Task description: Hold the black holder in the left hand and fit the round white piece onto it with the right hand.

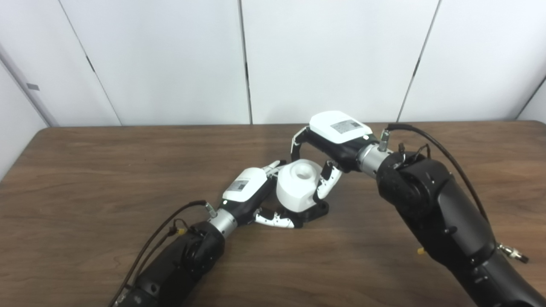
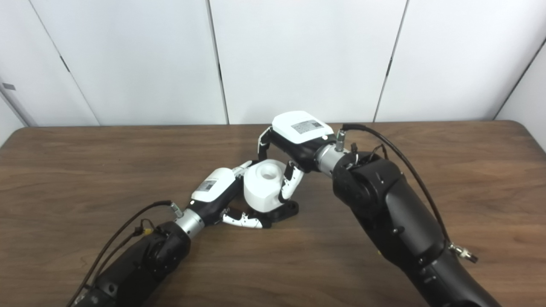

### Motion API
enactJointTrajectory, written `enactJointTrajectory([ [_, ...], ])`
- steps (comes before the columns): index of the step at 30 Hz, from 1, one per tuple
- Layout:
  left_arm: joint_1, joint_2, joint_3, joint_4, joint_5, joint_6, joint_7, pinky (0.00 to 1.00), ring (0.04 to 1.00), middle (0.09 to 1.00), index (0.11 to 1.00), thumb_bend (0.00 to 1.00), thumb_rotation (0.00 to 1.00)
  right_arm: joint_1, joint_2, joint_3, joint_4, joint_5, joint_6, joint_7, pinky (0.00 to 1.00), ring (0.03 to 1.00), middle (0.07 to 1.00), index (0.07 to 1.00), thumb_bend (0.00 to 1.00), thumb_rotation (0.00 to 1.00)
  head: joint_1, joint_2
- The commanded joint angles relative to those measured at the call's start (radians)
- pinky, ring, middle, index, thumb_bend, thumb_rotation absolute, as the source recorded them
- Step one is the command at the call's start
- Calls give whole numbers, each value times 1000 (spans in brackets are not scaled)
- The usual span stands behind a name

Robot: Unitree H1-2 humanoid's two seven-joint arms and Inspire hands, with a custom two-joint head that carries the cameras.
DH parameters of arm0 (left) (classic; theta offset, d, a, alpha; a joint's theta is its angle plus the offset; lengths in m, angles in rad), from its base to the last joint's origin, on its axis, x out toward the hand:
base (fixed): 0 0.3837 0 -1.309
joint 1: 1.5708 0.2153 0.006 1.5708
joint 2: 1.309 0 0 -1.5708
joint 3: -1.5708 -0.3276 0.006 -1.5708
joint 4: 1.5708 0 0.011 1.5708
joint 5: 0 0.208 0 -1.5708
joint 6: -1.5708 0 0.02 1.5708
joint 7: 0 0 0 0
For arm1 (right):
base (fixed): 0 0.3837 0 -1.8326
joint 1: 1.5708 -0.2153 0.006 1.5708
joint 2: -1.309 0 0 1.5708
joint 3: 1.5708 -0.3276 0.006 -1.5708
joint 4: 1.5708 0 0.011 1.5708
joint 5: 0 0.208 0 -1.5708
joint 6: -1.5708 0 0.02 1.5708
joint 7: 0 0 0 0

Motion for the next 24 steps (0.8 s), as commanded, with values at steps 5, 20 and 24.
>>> enactJointTrajectory([
  [5,35,-7,-51,32,47,4,-107,916,970,913,485,521,79,-35,-28,-20,-31,-2,-26,9,777,802,729,477,522,133,-3,4],
  [20,34,-4,-50,27,47,8,-109,916,958,903,485,522,78,-32,-39,-28,-31,1,-36,11,750,791,727,477,522,133,-7,10],
  [24,33,-6,-51,25,45,12,-114,926,963,908,485,521,78,-29,-40,-25,-32,-1,-35,18,766,795,728,477,522,134,-6,12],
])
